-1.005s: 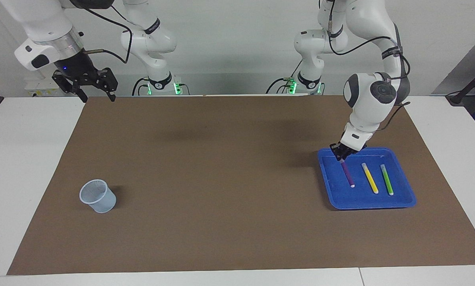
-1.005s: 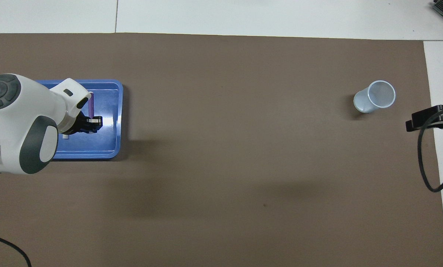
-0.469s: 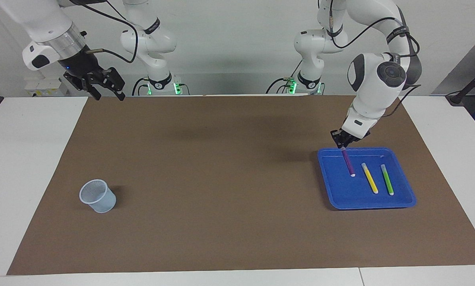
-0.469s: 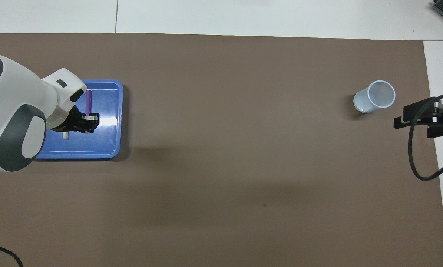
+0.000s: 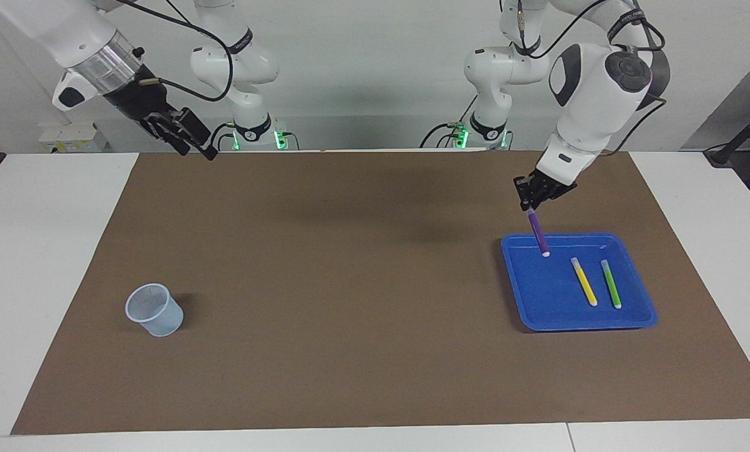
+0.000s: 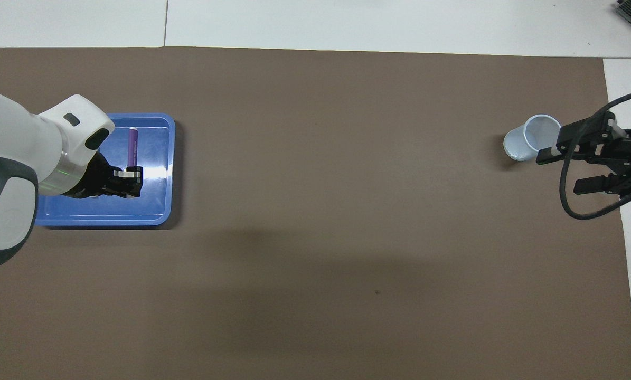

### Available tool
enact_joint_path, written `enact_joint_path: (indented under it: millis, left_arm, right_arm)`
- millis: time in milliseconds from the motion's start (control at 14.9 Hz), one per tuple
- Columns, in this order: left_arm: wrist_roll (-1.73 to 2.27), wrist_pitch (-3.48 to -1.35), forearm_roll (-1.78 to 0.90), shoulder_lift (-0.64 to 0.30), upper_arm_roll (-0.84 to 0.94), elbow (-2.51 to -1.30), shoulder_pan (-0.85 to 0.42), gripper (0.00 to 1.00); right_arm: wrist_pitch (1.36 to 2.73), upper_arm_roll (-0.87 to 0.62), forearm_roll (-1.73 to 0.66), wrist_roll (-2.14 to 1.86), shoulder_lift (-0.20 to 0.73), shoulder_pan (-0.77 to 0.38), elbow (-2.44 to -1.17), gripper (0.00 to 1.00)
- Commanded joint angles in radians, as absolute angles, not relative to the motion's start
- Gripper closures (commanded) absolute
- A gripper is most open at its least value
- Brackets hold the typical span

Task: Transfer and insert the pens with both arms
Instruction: 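Lift the purple pen with the left gripper while the right gripper approaches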

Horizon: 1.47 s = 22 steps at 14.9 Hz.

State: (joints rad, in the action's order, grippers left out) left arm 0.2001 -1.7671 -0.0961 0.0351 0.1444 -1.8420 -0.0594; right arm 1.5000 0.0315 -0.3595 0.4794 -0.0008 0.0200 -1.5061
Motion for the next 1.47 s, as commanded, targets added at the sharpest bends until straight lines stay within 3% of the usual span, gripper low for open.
enact_joint_path:
  millis: [0, 335, 804, 1407]
  left_arm:
    - [0.192, -1.700, -0.114, 0.080, 0.170, -1.835, -0.074, 1.00]
    - [0.204, -1.677, -0.133, 0.098, 0.225, -1.833, -0.081, 1.00]
    - [0.149, -1.733, -0.172, 0.107, 0.262, -1.835, -0.113, 1.00]
    - [-0.176, -1.836, -0.172, 0.100, 0.262, -1.829, -0.221, 1.00]
  right_arm:
    - [1.558, 0.028, -0.364, 0.345, 0.003, 0.022, -1.540, 0.20]
    - [1.653, 0.025, -0.196, -0.001, 0.000, -0.040, -1.606, 0.21]
    - [1.707, 0.017, -0.176, -0.725, -0.015, -0.041, -1.661, 0.20]
    - [1.773, 0.014, -0.166, -1.429, -0.018, -0.136, -1.673, 0.20]
